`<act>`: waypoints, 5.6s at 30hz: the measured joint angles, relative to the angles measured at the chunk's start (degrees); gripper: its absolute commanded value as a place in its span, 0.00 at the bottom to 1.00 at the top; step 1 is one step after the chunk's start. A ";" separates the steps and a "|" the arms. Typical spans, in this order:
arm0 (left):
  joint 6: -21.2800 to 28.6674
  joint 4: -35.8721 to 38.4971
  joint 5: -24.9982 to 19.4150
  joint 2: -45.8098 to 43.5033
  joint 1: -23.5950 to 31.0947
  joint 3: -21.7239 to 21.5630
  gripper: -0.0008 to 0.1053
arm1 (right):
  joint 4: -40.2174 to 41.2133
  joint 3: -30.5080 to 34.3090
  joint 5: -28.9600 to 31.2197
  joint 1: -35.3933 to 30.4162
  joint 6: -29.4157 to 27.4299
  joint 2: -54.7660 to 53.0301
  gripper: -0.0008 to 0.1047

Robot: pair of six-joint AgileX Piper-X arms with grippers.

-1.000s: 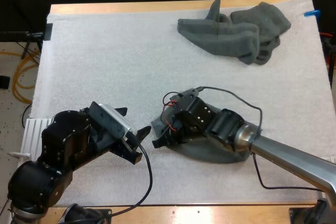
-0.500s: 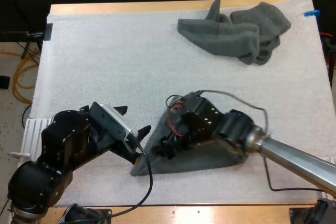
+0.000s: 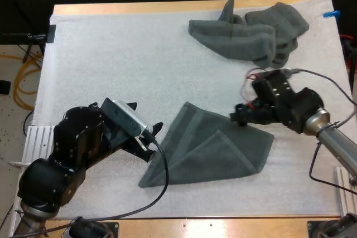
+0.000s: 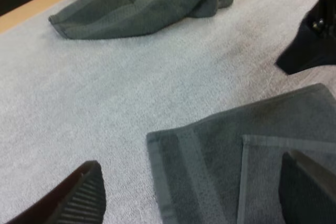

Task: Pick towel from pile fold and stack

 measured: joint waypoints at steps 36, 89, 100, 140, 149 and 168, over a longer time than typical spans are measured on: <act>0.00 1.83 0.00 0.70 0.00 0.00 0.63 | -10.77 15.79 -3.40 -8.85 -3.52 7.62 0.10; 6.05 -5.13 -19.30 70.42 -10.72 -24.47 0.59 | -2.23 16.01 -1.68 -8.65 -6.84 -1.93 0.01; 6.51 -1.59 -17.14 71.07 -10.97 -25.18 0.01 | -2.23 16.01 -1.68 -8.65 -6.84 -1.93 0.01; -5.21 14.77 -12.46 21.04 -9.82 -26.46 0.01 | 4.16 -4.95 0.50 2.68 -7.45 -30.65 0.01; -10.67 20.80 -12.46 13.48 -17.50 -24.78 0.01 | 11.64 -5.08 0.50 13.41 2.01 -35.32 0.01; -18.61 13.06 -19.24 7.43 -23.69 -3.24 0.01 | 23.59 -4.13 15.62 22.25 8.03 -28.48 0.01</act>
